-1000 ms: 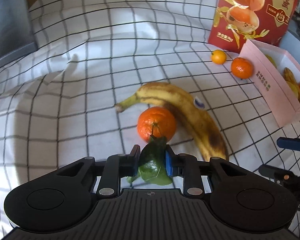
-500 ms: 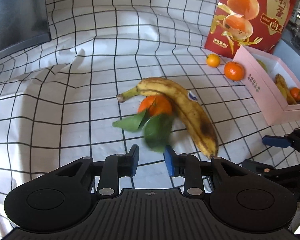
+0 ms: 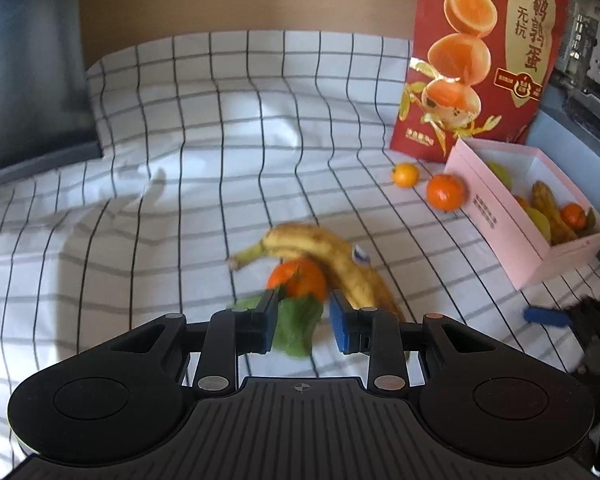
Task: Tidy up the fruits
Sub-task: 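Grasp the leafy tangerine with the left gripper and lift it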
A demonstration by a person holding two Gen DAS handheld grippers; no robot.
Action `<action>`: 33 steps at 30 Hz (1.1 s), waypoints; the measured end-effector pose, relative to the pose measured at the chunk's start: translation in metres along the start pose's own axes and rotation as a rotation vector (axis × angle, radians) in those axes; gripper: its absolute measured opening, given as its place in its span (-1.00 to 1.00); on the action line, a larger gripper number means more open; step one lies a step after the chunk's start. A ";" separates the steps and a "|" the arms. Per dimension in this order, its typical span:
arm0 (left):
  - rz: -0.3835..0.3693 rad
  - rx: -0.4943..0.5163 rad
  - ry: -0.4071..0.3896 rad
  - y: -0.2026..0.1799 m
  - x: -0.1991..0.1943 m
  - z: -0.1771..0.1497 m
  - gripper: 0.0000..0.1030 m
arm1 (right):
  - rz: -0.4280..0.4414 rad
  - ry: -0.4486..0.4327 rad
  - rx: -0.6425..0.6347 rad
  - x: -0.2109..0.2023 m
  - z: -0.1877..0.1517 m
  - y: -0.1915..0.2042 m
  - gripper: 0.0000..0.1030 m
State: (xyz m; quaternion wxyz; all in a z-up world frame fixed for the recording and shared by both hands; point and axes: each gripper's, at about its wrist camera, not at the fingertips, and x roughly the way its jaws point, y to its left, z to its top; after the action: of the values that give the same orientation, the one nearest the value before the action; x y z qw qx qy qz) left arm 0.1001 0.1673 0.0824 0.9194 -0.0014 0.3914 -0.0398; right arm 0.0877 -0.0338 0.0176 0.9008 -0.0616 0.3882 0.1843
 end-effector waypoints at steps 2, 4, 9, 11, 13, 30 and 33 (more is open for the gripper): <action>0.026 0.029 -0.012 -0.005 0.012 0.005 -0.36 | -0.011 -0.027 0.009 0.000 -0.005 -0.001 0.99; 0.031 0.050 -0.004 -0.008 0.023 0.008 -0.36 | -0.013 -0.029 0.009 0.000 -0.005 -0.001 1.00; 0.064 0.110 0.079 -0.013 0.046 0.009 -0.36 | -0.009 -0.034 0.008 0.001 -0.005 -0.001 1.00; 0.047 0.108 0.103 -0.013 0.049 0.007 -0.17 | -0.008 -0.035 0.008 0.000 -0.006 -0.001 1.00; 0.011 0.115 0.114 -0.015 0.049 0.006 0.07 | -0.008 -0.037 0.008 0.000 -0.006 -0.001 1.00; -0.024 -0.073 0.151 0.012 0.077 0.006 0.08 | -0.007 -0.038 0.007 0.000 -0.005 -0.002 1.00; -0.034 -0.105 0.156 0.016 0.079 0.007 0.08 | -0.007 -0.038 0.007 0.000 -0.005 -0.002 1.00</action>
State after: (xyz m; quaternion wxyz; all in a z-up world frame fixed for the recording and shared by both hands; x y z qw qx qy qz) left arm 0.1604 0.1770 0.0299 0.8839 -0.0533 0.4633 -0.0348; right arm 0.0851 -0.0367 0.0136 0.9089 -0.0562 0.3715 0.1810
